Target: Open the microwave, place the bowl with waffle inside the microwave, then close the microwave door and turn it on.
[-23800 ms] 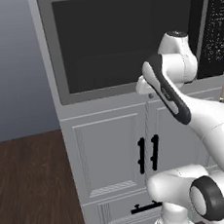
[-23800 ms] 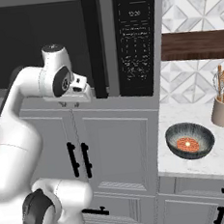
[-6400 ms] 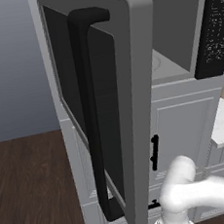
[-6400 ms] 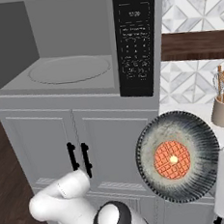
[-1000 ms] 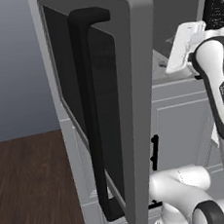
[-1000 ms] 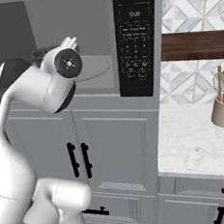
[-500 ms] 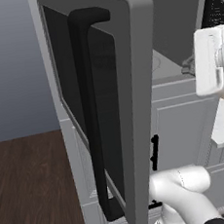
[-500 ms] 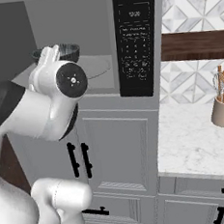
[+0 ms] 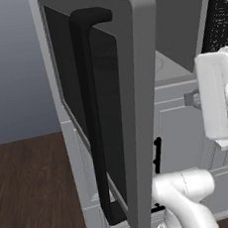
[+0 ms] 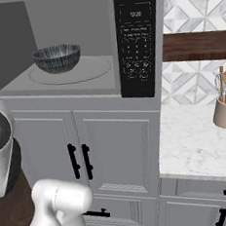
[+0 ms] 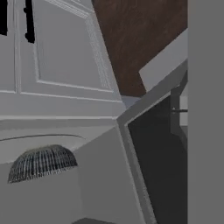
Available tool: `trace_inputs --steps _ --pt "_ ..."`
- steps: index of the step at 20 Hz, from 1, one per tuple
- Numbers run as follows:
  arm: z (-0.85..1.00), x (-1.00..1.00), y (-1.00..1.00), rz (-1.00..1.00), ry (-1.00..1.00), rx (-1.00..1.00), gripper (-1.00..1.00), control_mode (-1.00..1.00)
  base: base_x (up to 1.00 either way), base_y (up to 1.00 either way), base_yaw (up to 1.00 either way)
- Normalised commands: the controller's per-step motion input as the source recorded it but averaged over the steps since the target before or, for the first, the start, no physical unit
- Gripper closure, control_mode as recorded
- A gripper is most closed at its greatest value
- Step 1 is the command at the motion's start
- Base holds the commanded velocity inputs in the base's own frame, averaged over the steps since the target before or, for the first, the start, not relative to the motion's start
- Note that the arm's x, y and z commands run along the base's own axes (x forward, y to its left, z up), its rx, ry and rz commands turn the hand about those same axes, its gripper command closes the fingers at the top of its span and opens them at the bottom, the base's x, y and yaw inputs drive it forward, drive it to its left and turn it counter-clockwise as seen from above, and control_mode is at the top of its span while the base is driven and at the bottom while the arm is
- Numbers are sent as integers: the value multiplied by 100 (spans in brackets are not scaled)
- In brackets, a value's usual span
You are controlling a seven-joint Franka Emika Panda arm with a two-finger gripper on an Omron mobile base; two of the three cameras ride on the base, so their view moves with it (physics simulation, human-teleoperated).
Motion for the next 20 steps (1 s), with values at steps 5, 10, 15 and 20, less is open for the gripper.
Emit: trace_inputs --steps 5,10,15,20 --pt "-22 -100 49 0 -21 -25 100 -100 0 0 0" --pt "-35 -100 48 0 -28 -23 100 -100 0 0 0" --pt "-33 -26 61 -4 -12 -20 100 -100 0 0 0" --pt "-46 -3 10 -14 -35 -10 100 -100 0 0 0"
